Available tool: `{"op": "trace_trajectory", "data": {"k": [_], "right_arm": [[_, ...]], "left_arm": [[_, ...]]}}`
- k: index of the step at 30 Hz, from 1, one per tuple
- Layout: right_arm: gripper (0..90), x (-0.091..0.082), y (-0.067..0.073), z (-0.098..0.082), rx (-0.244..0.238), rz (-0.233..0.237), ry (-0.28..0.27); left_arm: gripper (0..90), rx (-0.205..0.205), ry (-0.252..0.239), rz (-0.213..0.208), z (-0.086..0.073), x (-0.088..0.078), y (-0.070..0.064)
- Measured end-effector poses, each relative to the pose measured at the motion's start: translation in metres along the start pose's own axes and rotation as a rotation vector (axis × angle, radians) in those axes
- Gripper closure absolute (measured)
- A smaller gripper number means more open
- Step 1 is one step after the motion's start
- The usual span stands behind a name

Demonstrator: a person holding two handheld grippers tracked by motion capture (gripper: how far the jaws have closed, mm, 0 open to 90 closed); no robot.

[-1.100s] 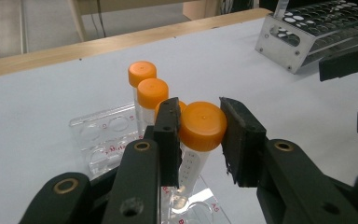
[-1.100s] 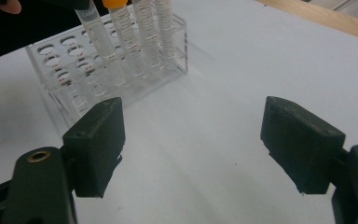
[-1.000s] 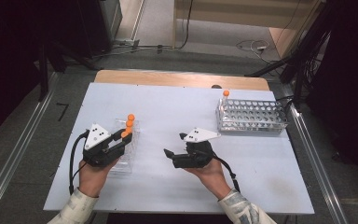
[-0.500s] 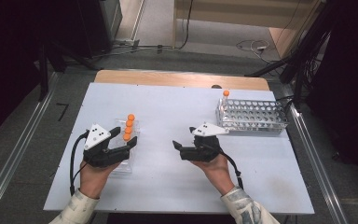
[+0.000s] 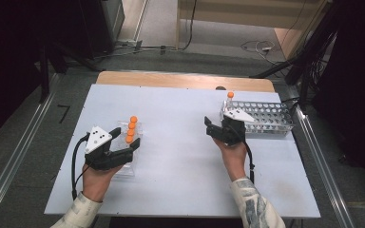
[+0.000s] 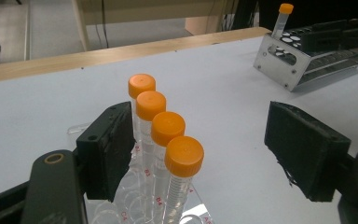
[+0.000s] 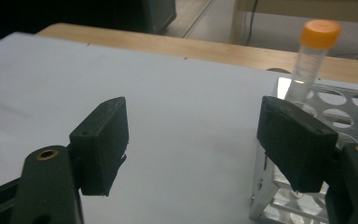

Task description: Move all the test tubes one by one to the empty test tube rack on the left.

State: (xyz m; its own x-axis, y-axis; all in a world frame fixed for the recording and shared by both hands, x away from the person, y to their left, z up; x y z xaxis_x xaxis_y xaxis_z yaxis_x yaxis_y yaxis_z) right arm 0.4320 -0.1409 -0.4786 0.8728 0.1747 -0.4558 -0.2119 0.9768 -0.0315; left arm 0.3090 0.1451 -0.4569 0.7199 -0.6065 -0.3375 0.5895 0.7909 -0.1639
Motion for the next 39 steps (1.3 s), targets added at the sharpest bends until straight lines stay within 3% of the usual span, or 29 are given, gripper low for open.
{"op": "trace_trajectory", "data": {"k": [1,3,7,14,23,31,39], "right_arm": [[24.5,0.005,-0.004,0.001,0.028,-0.012,-0.002],[23.6,0.016,-0.014,0.003,0.027,-0.055,0.029],[26.8,0.033,-0.035,0.013,0.049,-0.115,0.029],[31.6,0.053,-0.06,0.021,0.035,-0.165,0.039],[52.7,0.07,-0.065,0.015,0.007,-0.194,0.052],[62.9,0.076,-0.062,0.017,-0.037,-0.201,0.083],[71.6,0.078,-0.061,0.018,-0.029,-0.196,0.082]], "left_arm": [[25.0,0.001,-0.001,-0.002,0.0,0.0,-0.001],[25.1,0.005,-0.002,-0.007,0.001,0.0,-0.002],[25.1,0.005,-0.003,-0.006,0.001,0.0,-0.001],[25.2,0.002,-0.003,-0.006,0.001,0.0,0.0],[25.9,0.004,0.0,-0.006,0.0,0.0,0.0],[26.0,0.004,0.008,-0.009,-0.001,0.002,-0.001],[26.0,0.006,0.008,-0.011,-0.001,0.002,-0.002]]}}
Point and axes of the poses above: each handheld gripper's, and its own axes: x roughly forward along the jaws, z roughly out of its top, y roughly to its left, the point moved 9 cm from there along x, roughly forward along the jaws, and after that the axes turned 12 degrees about -z, right-handed, at the moved point
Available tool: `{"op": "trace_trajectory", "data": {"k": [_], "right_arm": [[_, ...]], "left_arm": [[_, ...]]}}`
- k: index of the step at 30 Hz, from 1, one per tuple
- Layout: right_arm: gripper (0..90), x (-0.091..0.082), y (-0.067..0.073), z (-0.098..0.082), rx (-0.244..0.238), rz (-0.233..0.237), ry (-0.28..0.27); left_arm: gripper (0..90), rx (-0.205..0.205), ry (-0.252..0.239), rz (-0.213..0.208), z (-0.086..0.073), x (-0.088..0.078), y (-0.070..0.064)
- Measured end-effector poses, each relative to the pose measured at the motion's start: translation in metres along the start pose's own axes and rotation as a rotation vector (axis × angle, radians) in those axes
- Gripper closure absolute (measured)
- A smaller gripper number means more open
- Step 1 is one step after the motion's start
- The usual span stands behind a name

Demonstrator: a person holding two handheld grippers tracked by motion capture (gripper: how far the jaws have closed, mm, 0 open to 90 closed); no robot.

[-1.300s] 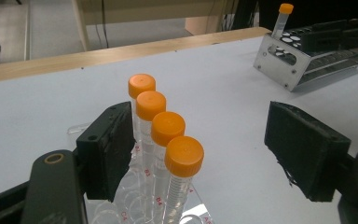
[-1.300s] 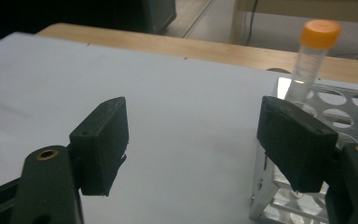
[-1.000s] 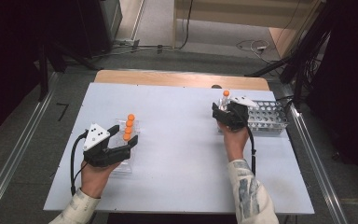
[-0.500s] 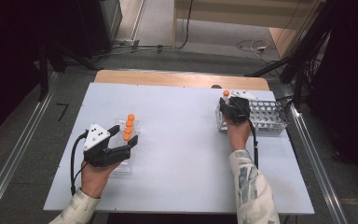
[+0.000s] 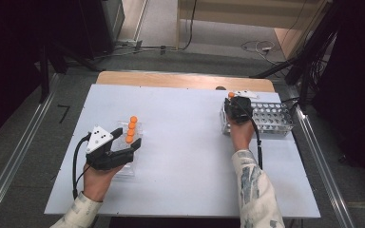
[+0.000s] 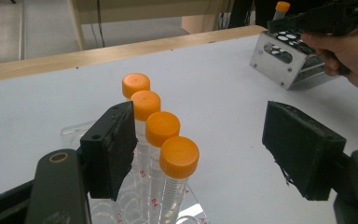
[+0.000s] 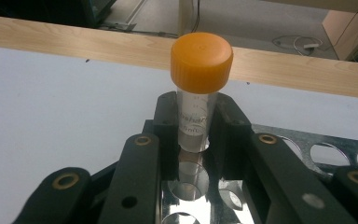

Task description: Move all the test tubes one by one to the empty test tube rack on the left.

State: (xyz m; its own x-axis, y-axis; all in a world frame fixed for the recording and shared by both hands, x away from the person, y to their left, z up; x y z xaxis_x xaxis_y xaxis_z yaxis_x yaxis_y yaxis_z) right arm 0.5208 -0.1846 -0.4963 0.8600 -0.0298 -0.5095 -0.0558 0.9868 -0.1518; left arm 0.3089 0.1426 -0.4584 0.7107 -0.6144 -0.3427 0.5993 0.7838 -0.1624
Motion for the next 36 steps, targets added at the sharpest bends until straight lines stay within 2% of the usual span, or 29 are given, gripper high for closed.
{"op": "trace_trajectory", "data": {"k": [5,11,19,22,26,32,36], "right_arm": [[71.7,-0.002,-0.001,0.002,-0.012,-0.009,-0.012],[71.8,-0.014,-0.005,0.016,0.006,-0.001,-0.061],[71.9,-0.042,-0.01,0.039,0.022,0.026,-0.129],[72.0,-0.054,-0.011,0.042,0.026,0.057,-0.143],[72.0,-0.069,-0.003,0.039,-0.016,0.123,-0.137],[72.0,-0.095,0.021,0.024,-0.077,0.239,-0.129],[72.1,-0.114,0.045,0.01,-0.131,0.322,-0.134]], "left_arm": [[25.9,-0.008,-0.01,0.0,0.002,-0.001,0.001],[20.5,-0.028,-0.017,0.003,0.003,-0.002,0.002],[17.0,-0.034,-0.026,0.008,0.004,-0.003,0.003],[16.7,-0.032,-0.027,0.009,0.004,-0.003,0.002],[16.7,-0.028,-0.023,0.006,0.004,-0.002,0.0],[16.9,-0.02,-0.023,-0.007,0.005,-0.001,-0.005],[17.7,-0.014,-0.026,-0.023,0.006,0.0,-0.01]]}}
Point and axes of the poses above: each handheld gripper's, and its own axes: x roughly forward along the jaws, z roughly out of its top, y roughly to its left, the point moved 9 cm from there along x, roughly forward along the jaws, and after that the axes turned 12 degrees about -z, right-handed, at the moved point
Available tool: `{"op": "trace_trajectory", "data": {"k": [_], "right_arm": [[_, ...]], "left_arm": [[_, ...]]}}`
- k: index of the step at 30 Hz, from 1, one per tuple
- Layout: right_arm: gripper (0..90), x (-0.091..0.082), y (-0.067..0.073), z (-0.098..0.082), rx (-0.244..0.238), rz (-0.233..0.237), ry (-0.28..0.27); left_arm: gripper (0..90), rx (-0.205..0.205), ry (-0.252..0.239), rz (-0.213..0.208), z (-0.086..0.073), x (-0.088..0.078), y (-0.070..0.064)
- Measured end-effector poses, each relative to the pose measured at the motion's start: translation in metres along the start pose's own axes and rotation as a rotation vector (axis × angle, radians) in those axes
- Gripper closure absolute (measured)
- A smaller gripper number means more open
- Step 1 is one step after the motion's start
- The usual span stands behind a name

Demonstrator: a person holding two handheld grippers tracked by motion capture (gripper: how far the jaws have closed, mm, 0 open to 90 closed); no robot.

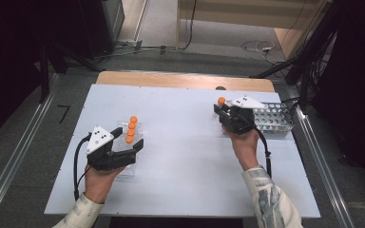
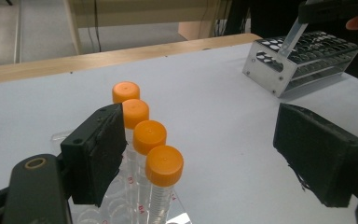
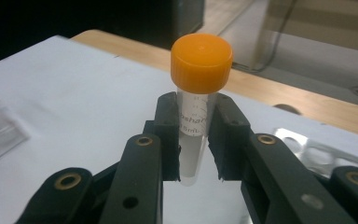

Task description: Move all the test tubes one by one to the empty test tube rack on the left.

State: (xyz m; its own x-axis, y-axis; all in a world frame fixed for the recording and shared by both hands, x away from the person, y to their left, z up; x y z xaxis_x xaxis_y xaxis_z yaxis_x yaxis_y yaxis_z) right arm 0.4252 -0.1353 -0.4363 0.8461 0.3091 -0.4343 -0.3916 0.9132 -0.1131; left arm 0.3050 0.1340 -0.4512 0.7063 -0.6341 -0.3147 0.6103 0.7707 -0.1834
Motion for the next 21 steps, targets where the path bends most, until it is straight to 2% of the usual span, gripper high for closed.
{"op": "trace_trajectory", "data": {"k": [3,6,9,15,21], "right_arm": [[72.0,-0.01,0.028,-0.007,-0.032,0.077,0.0],[72.0,-0.019,0.055,-0.015,-0.088,0.15,0.01],[72.0,-0.025,0.076,-0.023,-0.115,0.215,0.024],[72.0,-0.026,0.11,-0.039,-0.168,0.304,0.056],[72.0,-0.029,0.141,-0.047,-0.212,0.377,0.073]], "left_arm": [[18.1,0.007,0.002,-0.014,0.001,0.001,-0.005],[18.1,0.015,0.009,-0.029,0.0,0.003,-0.01],[18.2,0.024,0.014,-0.05,0.001,0.005,-0.017],[22.6,0.041,0.032,-0.092,-0.002,0.014,-0.029],[33.5,0.055,0.009,-0.14,0.004,0.019,-0.042]]}}
Point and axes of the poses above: each handheld gripper's, and its own axes: x roughly forward along the jaws, z roughly out of its top, y roughly to its left, the point moved 9 cm from there along x, roughly forward along the jaws, and after that the axes turned 12 degrees about -z, right-handed, at the moved point
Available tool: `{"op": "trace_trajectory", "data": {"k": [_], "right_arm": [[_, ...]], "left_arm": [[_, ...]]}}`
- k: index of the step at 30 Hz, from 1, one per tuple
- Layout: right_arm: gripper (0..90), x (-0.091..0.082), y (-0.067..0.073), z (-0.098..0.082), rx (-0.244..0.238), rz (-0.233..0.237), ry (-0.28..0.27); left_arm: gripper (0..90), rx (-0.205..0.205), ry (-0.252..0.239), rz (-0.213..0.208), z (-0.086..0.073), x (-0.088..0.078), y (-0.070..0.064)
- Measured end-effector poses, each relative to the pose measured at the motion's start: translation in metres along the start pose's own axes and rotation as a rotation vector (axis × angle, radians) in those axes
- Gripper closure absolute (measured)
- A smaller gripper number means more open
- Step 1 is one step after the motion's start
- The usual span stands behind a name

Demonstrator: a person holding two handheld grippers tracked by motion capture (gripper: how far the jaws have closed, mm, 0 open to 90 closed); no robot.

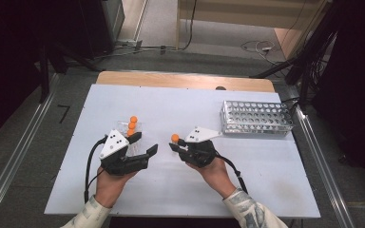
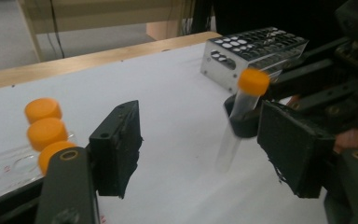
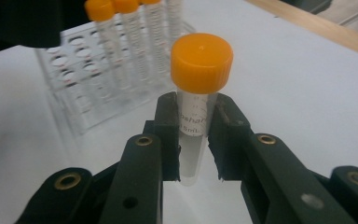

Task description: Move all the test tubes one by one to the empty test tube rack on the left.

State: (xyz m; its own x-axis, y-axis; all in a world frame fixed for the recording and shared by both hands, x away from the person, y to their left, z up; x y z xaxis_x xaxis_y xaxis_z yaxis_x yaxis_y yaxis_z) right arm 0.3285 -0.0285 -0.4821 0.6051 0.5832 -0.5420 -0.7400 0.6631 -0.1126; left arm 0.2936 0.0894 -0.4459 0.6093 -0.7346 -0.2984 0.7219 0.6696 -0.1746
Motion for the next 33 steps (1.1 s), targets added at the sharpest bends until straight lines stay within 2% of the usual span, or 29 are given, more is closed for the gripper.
{"op": "trace_trajectory", "data": {"k": [5,9,19,22,23,25,27,30,33], "right_arm": [[72.0,0.005,0.022,0.002,-0.033,0.05,0.0],[72.0,0.008,0.033,0.003,-0.044,0.072,0.0],[72.0,0.005,0.043,0.007,-0.053,0.102,-0.02],[71.4,0.004,0.043,0.007,-0.048,0.109,-0.018],[68.8,0.003,0.043,0.007,-0.044,0.111,-0.018],[51.6,0.002,0.044,0.008,-0.049,0.118,-0.025],[41.2,0.001,0.041,0.007,-0.061,0.098,-0.021],[31.4,-0.001,0.031,0.005,-0.043,0.066,-0.015],[27.3,-0.007,0.017,0.002,-0.01,0.041,-0.016]], "left_arm": [[42.3,0.013,0.017,-0.062,-0.002,0.009,-0.011],[50.3,0.028,0.028,-0.075,-0.005,0.013,-0.016],[68.3,0.022,0.042,-0.088,-0.009,0.015,-0.016],[69.6,0.03,0.044,-0.083,-0.008,0.014,-0.017],[69.9,0.032,0.041,-0.081,-0.007,0.013,-0.016],[70.0,0.027,0.025,-0.082,-0.003,0.009,-0.015],[70.0,0.026,0.014,-0.078,0.002,0.002,-0.012],[70.0,0.013,0.002,-0.058,0.007,-0.012,-0.007],[70.0,-0.005,-0.011,-0.039,0.01,-0.027,0.0]]}}
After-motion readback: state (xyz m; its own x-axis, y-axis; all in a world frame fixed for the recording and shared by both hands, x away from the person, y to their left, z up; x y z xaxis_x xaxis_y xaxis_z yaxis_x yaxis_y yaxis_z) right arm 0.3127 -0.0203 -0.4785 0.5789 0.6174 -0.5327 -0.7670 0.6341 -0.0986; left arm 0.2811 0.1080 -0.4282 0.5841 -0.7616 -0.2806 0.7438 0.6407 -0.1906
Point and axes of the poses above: each handheld gripper's, and its own axes: x roughly forward along the jaws, z roughly out of its top, y roughly to its left, the point moved 9 cm from there along x, roughly forward along the jaws, and after that the axes turned 12 degrees about -z, right-handed, at the moved point
